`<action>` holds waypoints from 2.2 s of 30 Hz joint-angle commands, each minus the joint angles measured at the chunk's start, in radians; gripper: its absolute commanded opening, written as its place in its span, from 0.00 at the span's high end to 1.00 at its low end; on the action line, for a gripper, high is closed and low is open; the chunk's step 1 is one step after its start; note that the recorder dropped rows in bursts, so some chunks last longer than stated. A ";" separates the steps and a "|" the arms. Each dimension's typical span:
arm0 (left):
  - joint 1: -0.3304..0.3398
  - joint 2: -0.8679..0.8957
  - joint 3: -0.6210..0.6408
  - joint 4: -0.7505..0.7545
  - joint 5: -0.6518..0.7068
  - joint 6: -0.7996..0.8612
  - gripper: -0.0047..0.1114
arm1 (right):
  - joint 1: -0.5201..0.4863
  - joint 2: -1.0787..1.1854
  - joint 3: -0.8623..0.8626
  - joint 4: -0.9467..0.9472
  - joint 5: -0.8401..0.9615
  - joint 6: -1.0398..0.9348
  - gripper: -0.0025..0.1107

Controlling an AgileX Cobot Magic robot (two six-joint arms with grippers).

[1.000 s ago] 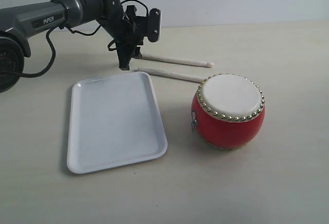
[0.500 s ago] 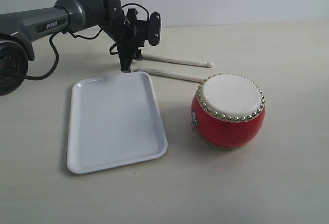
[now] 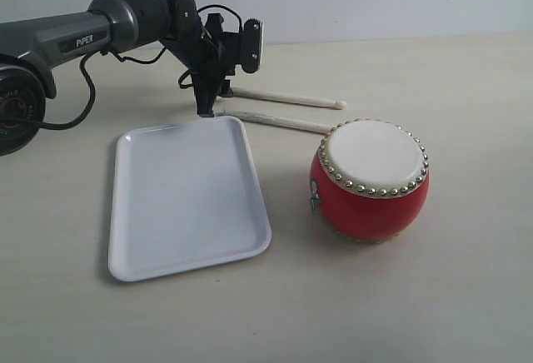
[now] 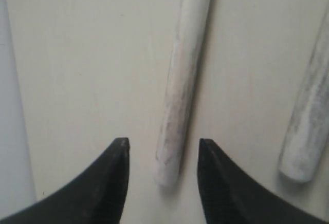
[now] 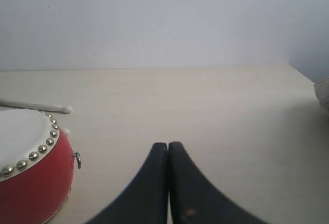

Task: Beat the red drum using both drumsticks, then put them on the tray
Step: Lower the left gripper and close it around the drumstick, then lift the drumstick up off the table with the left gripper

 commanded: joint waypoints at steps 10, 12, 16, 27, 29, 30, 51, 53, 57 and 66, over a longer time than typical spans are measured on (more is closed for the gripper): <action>0.005 0.025 -0.005 -0.018 -0.061 0.016 0.59 | -0.008 -0.007 0.005 0.003 -0.008 -0.003 0.98; 0.007 0.027 -0.005 -0.018 -0.061 0.027 0.59 | -0.008 -0.007 0.005 0.003 -0.008 -0.003 0.98; 0.007 0.029 -0.005 -0.023 -0.034 0.060 0.59 | -0.008 -0.007 0.005 0.003 -0.008 -0.003 0.98; 0.005 0.055 -0.005 -0.024 -0.018 0.109 0.63 | -0.008 -0.007 0.005 0.003 -0.008 -0.003 0.98; 0.005 0.060 -0.005 -0.024 -0.018 0.111 0.69 | -0.008 -0.007 0.005 0.003 -0.008 -0.003 0.98; 0.005 0.062 -0.005 -0.024 -0.018 0.111 0.73 | -0.008 -0.007 0.005 0.003 -0.008 -0.003 0.98; 0.005 -0.007 -0.005 -0.020 0.027 0.086 0.96 | -0.008 -0.007 0.005 0.003 -0.008 -0.003 0.98; 0.005 -0.035 -0.005 -0.020 0.027 0.065 0.96 | -0.008 -0.007 0.005 0.003 -0.008 -0.003 0.98; 0.005 -0.077 -0.005 -0.020 0.049 0.036 0.96 | -0.008 -0.007 0.005 0.003 -0.008 -0.003 0.98; 0.005 -0.155 -0.005 0.041 0.147 -0.143 0.96 | -0.008 -0.007 0.005 0.003 -0.008 -0.003 0.98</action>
